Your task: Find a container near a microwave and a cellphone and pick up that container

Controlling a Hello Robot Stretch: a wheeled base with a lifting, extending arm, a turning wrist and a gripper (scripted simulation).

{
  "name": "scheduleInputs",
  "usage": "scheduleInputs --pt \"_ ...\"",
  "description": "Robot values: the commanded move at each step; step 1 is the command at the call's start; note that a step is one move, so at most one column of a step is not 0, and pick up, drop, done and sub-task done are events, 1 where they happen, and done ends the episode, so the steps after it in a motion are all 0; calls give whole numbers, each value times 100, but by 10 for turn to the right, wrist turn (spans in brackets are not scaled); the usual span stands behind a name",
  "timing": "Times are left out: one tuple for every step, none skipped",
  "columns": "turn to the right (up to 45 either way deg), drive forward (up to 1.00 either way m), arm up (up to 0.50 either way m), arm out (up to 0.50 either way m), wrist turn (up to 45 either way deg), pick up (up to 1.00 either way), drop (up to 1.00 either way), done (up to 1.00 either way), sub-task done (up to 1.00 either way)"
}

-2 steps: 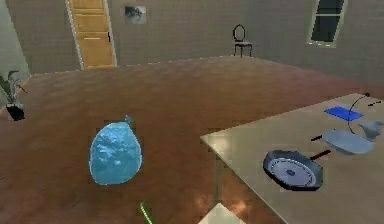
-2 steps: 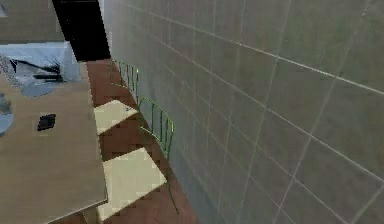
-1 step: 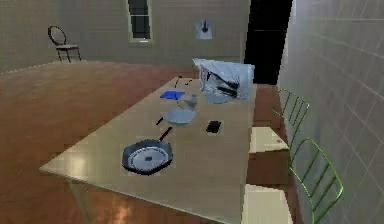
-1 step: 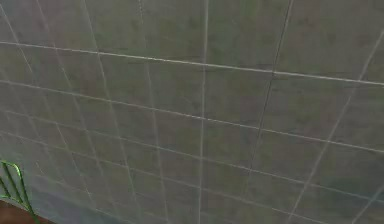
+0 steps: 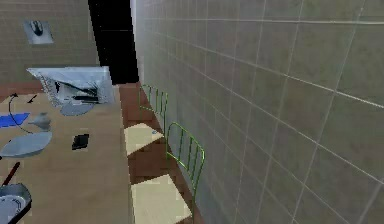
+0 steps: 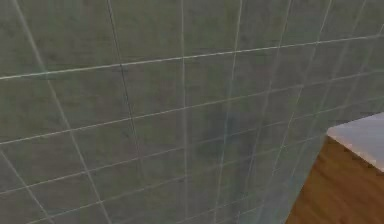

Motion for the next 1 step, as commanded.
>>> scheduleInputs --pt "0 40 0 0 0 0 0 0 0"
